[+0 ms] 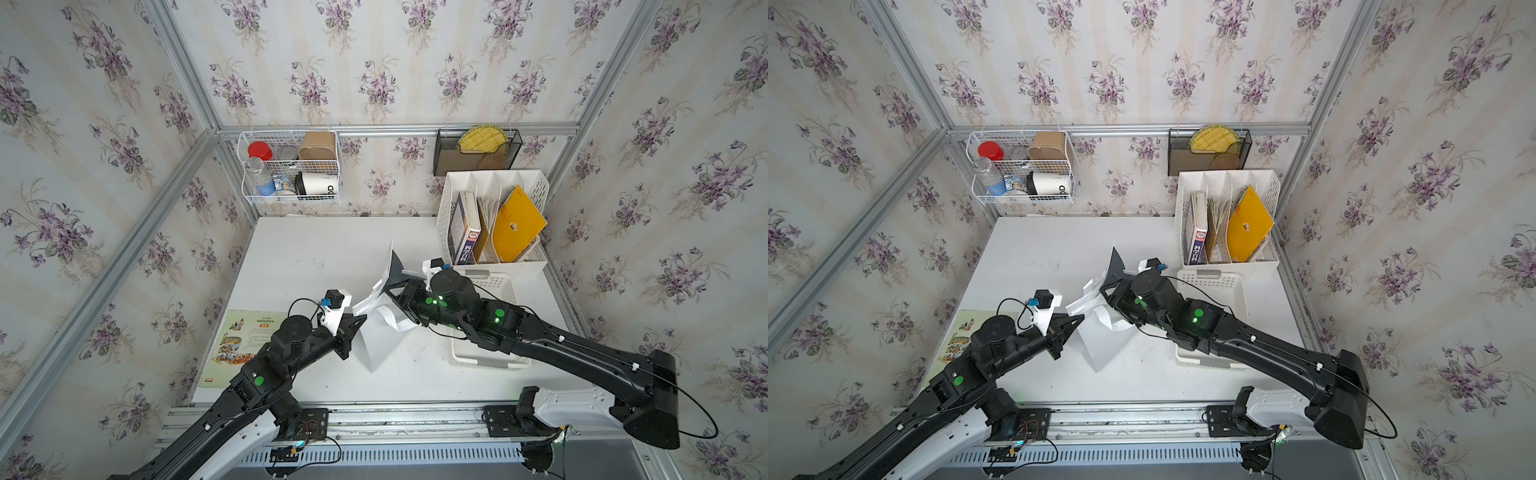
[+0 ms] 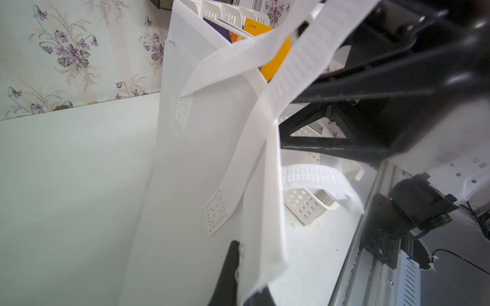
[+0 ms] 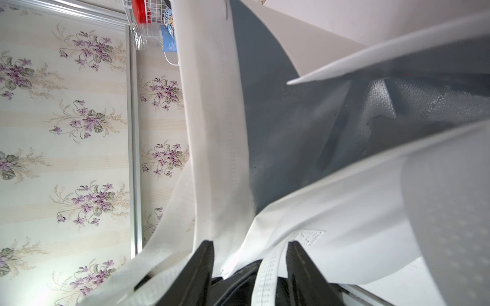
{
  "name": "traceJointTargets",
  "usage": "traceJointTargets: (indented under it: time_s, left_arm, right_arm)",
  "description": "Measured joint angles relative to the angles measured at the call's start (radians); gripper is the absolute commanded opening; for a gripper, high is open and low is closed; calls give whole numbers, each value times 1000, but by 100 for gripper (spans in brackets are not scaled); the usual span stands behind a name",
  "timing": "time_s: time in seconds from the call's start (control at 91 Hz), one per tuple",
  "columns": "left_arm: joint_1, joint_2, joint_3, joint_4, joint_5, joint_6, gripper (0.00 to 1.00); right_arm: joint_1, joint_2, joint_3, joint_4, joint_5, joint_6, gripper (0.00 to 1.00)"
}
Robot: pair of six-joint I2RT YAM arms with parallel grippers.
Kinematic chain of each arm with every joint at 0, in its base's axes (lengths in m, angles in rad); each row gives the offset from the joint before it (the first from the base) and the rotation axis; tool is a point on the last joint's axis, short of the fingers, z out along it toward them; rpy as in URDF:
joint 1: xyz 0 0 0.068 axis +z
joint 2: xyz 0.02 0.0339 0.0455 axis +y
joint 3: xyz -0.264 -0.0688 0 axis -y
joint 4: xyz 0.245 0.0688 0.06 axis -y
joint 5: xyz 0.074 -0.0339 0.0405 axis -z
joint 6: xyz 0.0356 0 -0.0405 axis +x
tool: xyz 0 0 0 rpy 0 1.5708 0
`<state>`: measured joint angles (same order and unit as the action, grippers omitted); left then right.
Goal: Place the ice pack in the delivery bag
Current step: Seal the delivery bag at the center of the board.
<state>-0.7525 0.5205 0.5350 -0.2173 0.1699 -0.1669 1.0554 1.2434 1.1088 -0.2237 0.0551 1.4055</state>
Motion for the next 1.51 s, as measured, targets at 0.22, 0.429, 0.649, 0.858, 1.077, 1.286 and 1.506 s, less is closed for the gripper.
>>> traceJointTargets:
  time_s: [0.22,0.429,0.649,0.858,1.077,1.286,1.506]
  left_arm:
    - [-11,35,24,-13,-22,39,2]
    - [-34,59,35,-13,-42,60,1]
    - [-56,66,37,-13,-69,77,0]
    - [-74,73,40,-13,-92,86,0]
    - [-84,77,42,-13,-107,86,0]
    - [-86,79,44,-16,-111,87,0]
    - [-87,79,44,-21,-119,86,0]
  right_arm:
    - [38,35,72,-97,-26,100,47]
    - [66,53,110,-130,-21,145,46]
    - [73,60,111,-132,-2,172,47]
    - [73,59,110,-125,24,188,47]
    - [73,49,107,-110,51,188,51]
    - [73,52,96,-85,63,184,47]
    - [73,59,69,-40,64,184,29]
